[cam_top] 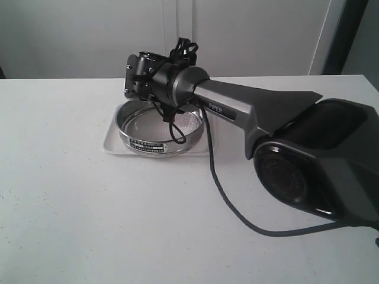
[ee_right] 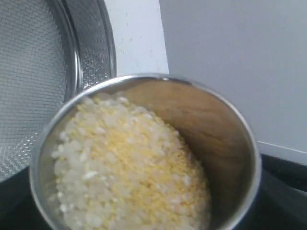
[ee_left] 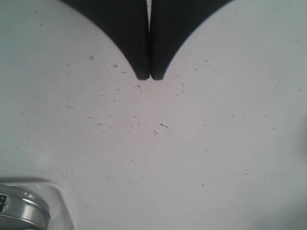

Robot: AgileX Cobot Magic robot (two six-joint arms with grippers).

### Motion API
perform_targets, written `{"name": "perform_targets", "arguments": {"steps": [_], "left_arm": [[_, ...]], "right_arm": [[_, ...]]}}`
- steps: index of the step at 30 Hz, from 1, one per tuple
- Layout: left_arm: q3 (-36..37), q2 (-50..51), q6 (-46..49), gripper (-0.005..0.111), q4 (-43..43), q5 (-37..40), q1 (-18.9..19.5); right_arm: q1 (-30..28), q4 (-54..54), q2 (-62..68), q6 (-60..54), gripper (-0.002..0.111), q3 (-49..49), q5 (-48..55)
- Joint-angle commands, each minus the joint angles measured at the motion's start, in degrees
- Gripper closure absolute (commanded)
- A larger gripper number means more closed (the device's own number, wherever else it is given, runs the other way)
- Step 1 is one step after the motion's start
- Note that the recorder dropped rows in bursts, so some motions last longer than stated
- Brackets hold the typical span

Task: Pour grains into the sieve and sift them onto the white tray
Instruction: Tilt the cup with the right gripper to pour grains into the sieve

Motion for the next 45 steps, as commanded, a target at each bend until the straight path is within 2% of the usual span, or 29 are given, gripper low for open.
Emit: {"name": "perform_targets", "arguments": {"steps": [1,9,45], "left_arm": [[0.2,-0.2,0.0,0.107,-0.4,0.0,0.1],[0.2,-0.2,0.0,0.107,-0.4,0.0,0.1],[0.2,-0.2,0.0,0.107,-0.4,0.0,0.1]], "right_arm": [[0.4,-6.5,1.2,-1.7,0.108,-0.7,1.0],[2.0,-11.8,2.5,2.3,0.108,-0.7,0.9],[2.0,-13.6,2.5,2.3,0.108,-0.7,14.1]]}}
